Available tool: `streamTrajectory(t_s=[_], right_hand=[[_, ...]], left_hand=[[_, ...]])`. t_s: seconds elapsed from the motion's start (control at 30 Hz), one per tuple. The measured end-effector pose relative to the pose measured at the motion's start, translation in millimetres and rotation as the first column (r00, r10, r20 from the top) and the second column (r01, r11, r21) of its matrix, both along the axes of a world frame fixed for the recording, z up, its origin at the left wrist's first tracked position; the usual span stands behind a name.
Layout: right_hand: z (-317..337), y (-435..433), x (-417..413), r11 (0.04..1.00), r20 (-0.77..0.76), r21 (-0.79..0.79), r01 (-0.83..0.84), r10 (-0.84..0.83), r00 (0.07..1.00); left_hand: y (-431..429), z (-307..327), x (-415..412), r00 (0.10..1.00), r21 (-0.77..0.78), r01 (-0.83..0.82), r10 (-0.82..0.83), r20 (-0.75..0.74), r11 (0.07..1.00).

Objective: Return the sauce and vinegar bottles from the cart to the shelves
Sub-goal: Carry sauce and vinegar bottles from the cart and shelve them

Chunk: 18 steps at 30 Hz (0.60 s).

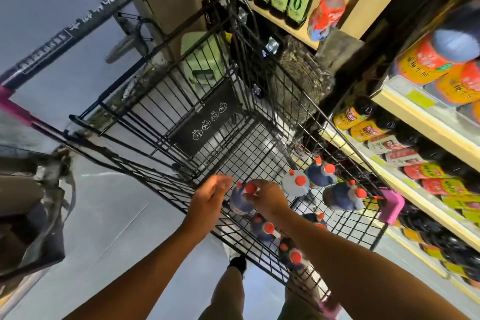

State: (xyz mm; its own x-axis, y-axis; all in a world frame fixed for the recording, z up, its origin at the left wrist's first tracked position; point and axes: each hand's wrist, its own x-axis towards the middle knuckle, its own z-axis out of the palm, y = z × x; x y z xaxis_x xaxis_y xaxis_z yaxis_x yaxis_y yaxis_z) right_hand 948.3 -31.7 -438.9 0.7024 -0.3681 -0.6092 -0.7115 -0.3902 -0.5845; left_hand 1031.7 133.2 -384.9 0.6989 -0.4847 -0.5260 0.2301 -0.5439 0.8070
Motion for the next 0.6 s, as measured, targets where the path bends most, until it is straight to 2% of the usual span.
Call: streamTrajectory(t_s=[0.17,0.23,0.27,0.37,0.43,0.5,0.6], right_hand=[[55,-38,16,0.997,0.248,-0.056,-0.061,0.073,0.966],[84,-50,22,0.992,0.371,-0.103,-0.076,0.11,0.922],[100,-55,27,0.99,0.38,-0.108,-0.092,0.126,0.916],[145,-70,41,0.997,0.319,0.04,-0.062,0.046,0.947],[171,-80,49,0.994,0.394,0.092,-0.058,0.017,0.919],[189,-87,54,0.982,0.494,0.179,-0.056,-0.041,0.869],[205,-91,58,0.96,0.536,0.281,-0.02,-0.14,0.833]], left_hand=[[-1,6,9,0.993,-0.08,-0.081,0.074,-0.091,0.994],[-7,20,16,0.994,-0.12,-0.057,0.045,-0.097,0.991],[-11,23,21,0.995,-0.128,-0.032,0.02,-0.1,0.991],[-28,49,38,0.985,-0.104,0.136,-0.146,-0.096,0.985],[-36,64,47,0.952,-0.182,0.247,-0.274,-0.138,0.952],[-41,83,51,0.934,-0.272,0.262,-0.314,-0.171,0.926],[-45,92,53,0.918,-0.343,0.248,-0.333,-0.217,0.906]])
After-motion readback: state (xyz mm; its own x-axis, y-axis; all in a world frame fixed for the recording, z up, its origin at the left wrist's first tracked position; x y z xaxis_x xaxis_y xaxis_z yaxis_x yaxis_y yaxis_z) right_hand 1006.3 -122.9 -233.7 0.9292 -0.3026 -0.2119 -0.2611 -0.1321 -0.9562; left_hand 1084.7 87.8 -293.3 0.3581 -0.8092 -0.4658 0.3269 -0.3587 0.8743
